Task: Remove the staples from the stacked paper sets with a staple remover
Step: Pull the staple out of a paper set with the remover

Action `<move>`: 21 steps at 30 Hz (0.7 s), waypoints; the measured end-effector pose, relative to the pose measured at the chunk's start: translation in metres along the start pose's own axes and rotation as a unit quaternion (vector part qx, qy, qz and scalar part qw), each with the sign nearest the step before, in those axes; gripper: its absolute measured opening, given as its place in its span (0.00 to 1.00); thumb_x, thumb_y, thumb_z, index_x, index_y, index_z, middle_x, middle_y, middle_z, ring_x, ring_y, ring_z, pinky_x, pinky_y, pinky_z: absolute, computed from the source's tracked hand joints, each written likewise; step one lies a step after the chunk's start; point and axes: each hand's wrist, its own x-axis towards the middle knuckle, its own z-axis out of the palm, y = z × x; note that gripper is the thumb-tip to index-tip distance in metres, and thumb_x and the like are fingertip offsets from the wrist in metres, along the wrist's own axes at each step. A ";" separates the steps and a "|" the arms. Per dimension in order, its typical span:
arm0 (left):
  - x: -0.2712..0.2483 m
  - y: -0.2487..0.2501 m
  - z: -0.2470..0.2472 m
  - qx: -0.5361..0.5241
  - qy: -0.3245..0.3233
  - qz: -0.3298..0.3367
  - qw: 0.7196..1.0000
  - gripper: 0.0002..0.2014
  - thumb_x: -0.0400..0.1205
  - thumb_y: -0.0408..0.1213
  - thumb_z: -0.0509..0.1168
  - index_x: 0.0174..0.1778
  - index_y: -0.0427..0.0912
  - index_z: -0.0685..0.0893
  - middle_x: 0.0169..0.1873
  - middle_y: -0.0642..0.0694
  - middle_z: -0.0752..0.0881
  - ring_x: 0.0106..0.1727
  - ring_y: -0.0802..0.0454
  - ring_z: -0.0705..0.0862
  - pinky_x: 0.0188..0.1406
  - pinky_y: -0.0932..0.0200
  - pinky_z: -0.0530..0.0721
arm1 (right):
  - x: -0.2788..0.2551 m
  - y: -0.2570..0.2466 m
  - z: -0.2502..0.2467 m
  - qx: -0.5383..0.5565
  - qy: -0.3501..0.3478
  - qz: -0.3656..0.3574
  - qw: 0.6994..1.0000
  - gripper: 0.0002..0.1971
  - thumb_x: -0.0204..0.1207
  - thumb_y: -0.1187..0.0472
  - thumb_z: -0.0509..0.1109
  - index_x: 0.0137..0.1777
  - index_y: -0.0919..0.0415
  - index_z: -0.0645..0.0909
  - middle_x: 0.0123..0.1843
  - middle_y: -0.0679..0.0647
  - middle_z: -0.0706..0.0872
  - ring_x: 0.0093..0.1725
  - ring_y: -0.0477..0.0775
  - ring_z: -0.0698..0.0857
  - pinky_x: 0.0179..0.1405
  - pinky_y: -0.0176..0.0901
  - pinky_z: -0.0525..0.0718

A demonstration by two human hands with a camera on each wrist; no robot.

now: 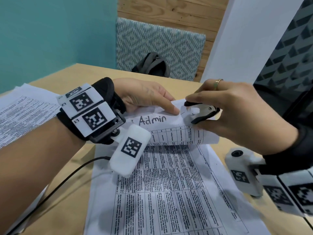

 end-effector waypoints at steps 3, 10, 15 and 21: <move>-0.001 0.002 0.004 -0.010 -0.006 0.008 1.000 0.14 0.70 0.30 0.66 0.49 0.27 0.83 0.33 0.38 0.88 0.27 0.50 0.87 0.28 0.59 0.88 | 0.000 0.002 0.003 -0.014 0.002 -0.018 1.000 0.17 0.57 0.60 0.75 0.47 0.63 0.88 0.40 0.58 0.86 0.33 0.63 0.84 0.28 0.56 0.84; -0.001 0.004 0.007 -0.015 -0.019 0.030 0.999 0.20 0.67 0.30 0.66 0.55 0.27 0.79 0.31 0.40 0.84 0.25 0.54 0.84 0.26 0.66 0.84 | 0.001 0.004 0.007 -0.012 -0.008 -0.042 0.999 0.17 0.56 0.59 0.74 0.46 0.63 0.89 0.40 0.58 0.86 0.32 0.65 0.85 0.27 0.57 0.84; -0.002 0.002 0.006 -0.023 -0.042 0.020 0.999 0.13 0.71 0.29 0.70 0.49 0.26 0.81 0.35 0.38 0.85 0.29 0.50 0.85 0.32 0.60 0.86 | 0.000 0.004 0.010 -0.016 -0.008 -0.046 0.999 0.15 0.59 0.58 0.73 0.46 0.62 0.88 0.39 0.57 0.85 0.33 0.65 0.84 0.27 0.57 0.84; -0.002 0.002 0.007 -0.001 -0.026 0.027 0.999 0.20 0.70 0.29 0.65 0.58 0.27 0.78 0.34 0.39 0.83 0.27 0.52 0.82 0.29 0.64 0.83 | 0.000 0.006 0.011 -0.024 -0.022 -0.049 0.998 0.15 0.57 0.59 0.76 0.44 0.64 0.88 0.38 0.57 0.84 0.31 0.65 0.83 0.26 0.57 0.83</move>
